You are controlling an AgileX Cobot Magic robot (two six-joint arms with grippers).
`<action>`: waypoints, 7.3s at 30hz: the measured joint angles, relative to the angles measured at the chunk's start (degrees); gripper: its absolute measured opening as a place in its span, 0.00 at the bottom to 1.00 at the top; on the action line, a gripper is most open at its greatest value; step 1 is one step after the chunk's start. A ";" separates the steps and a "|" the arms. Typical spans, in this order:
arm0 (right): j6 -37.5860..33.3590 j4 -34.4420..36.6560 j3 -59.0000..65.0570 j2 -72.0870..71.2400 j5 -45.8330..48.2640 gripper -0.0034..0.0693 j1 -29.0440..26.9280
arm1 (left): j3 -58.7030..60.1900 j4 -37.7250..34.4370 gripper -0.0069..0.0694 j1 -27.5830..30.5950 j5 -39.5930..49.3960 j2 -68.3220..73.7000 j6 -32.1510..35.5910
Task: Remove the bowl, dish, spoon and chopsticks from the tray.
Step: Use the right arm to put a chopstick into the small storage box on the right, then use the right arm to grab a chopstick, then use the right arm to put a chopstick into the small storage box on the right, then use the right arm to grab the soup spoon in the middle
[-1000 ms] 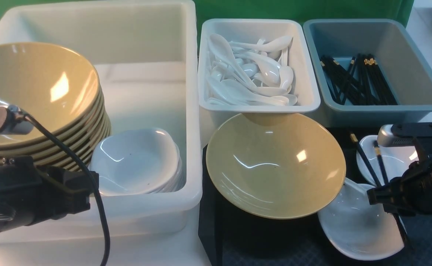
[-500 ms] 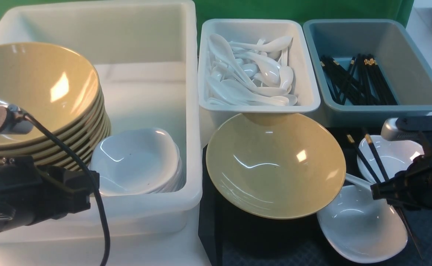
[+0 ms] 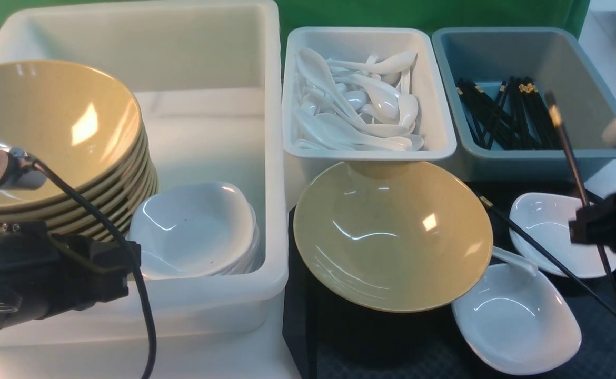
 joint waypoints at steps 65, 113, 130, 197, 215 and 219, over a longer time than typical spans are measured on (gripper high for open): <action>-22.07 7.16 -16.16 26.27 20.00 0.14 -7.12 | 0.00 -1.94 0.09 0.00 2.16 0.00 1.23; -25.72 7.28 -22.19 17.51 35.80 0.13 -6.89 | 0.05 -2.81 0.09 0.00 1.90 -0.02 3.82; -25.72 4.56 -26.54 21.00 1.86 0.15 -5.19 | 0.05 -3.44 0.09 0.00 0.94 -0.02 3.82; -18.43 0.17 -33.99 37.09 11.40 0.10 -21.96 | 0.05 -3.08 0.09 0.00 2.27 -0.02 4.14; -19.57 4.51 -34.04 31.33 12.34 0.11 -17.14 | 0.05 -2.81 0.09 0.00 1.28 -0.02 5.10; -19.51 4.46 -33.30 22.11 14.66 0.11 -16.40 | 0.05 -2.88 0.09 0.00 1.25 -0.02 5.10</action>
